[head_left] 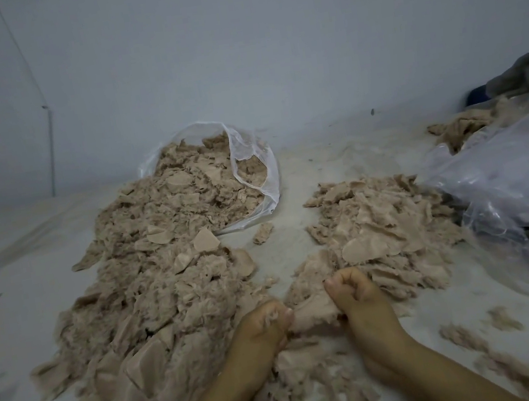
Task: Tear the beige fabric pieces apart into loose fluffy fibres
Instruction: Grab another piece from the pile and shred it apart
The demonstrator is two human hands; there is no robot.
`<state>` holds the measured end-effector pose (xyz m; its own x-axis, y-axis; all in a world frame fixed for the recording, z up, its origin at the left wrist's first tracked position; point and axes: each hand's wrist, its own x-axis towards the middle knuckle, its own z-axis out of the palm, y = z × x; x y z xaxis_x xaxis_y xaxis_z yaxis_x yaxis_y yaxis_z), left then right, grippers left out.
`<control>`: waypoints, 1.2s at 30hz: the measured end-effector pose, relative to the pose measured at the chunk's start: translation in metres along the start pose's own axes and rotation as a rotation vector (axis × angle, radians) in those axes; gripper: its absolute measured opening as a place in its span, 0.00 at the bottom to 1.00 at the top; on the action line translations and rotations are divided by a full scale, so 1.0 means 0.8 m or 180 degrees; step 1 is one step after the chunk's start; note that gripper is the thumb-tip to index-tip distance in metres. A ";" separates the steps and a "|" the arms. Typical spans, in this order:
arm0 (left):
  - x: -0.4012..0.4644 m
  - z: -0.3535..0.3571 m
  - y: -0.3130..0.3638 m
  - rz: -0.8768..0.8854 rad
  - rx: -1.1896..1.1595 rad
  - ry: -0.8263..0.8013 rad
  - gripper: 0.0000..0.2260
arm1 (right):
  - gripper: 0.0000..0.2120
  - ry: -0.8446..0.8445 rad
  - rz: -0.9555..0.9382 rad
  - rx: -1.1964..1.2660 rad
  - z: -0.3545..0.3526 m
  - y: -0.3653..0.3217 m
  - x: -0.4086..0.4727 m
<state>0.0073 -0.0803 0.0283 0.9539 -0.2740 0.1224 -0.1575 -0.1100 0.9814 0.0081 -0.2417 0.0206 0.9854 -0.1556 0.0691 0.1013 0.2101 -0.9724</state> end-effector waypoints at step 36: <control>0.003 -0.011 0.005 -0.0154 -0.0726 0.0625 0.13 | 0.18 -0.0064 0.0677 0.1465 -0.019 -0.021 0.009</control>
<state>0.0113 -0.0734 0.0339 0.9935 -0.0813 0.0792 -0.0704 0.1050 0.9920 0.0114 -0.2614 0.0338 0.9928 -0.0454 -0.1112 -0.0567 0.6395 -0.7667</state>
